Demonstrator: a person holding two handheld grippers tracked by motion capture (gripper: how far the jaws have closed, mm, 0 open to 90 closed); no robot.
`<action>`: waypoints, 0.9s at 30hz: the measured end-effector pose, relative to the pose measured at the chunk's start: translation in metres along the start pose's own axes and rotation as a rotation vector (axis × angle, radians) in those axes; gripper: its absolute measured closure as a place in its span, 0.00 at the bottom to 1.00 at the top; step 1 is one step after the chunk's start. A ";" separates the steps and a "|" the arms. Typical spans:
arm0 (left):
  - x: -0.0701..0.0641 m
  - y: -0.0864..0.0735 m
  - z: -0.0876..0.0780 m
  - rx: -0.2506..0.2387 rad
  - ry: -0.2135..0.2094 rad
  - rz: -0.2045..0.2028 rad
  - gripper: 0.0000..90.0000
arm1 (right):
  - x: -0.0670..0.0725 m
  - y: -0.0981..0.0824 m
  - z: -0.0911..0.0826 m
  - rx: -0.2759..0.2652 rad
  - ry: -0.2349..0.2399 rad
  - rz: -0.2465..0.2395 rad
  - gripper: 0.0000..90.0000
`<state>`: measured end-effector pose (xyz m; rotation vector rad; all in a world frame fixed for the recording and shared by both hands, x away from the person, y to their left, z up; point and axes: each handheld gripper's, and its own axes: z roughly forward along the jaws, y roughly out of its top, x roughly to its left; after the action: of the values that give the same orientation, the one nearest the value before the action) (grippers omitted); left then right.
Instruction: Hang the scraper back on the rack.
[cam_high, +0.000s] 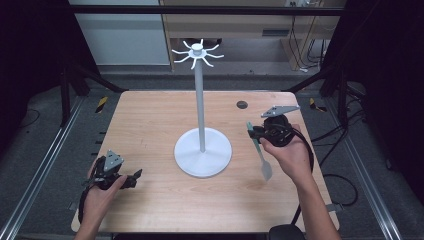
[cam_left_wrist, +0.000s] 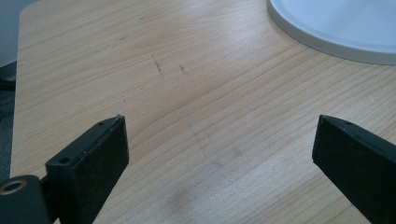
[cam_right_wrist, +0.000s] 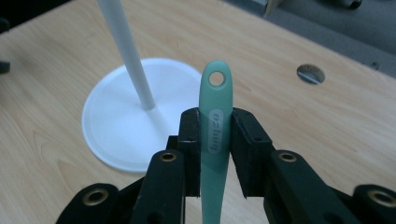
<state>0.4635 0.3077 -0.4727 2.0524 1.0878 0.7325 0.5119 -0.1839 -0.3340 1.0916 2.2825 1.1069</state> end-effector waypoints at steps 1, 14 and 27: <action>0.000 0.000 0.000 -0.002 0.000 -0.002 0.04 | 0.000 0.001 -0.001 -0.013 0.001 0.001 0.83; 0.001 0.000 -0.001 -0.002 -0.003 -0.002 0.04 | 0.008 0.017 -0.011 -0.142 0.001 0.014 0.83; 0.001 -0.001 -0.001 -0.003 -0.003 -0.007 0.04 | 0.024 0.040 -0.016 -0.207 0.006 -0.006 0.83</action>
<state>0.4631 0.3092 -0.4723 2.0462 1.0908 0.7271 0.5064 -0.1574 -0.2930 0.9998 2.1179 1.3115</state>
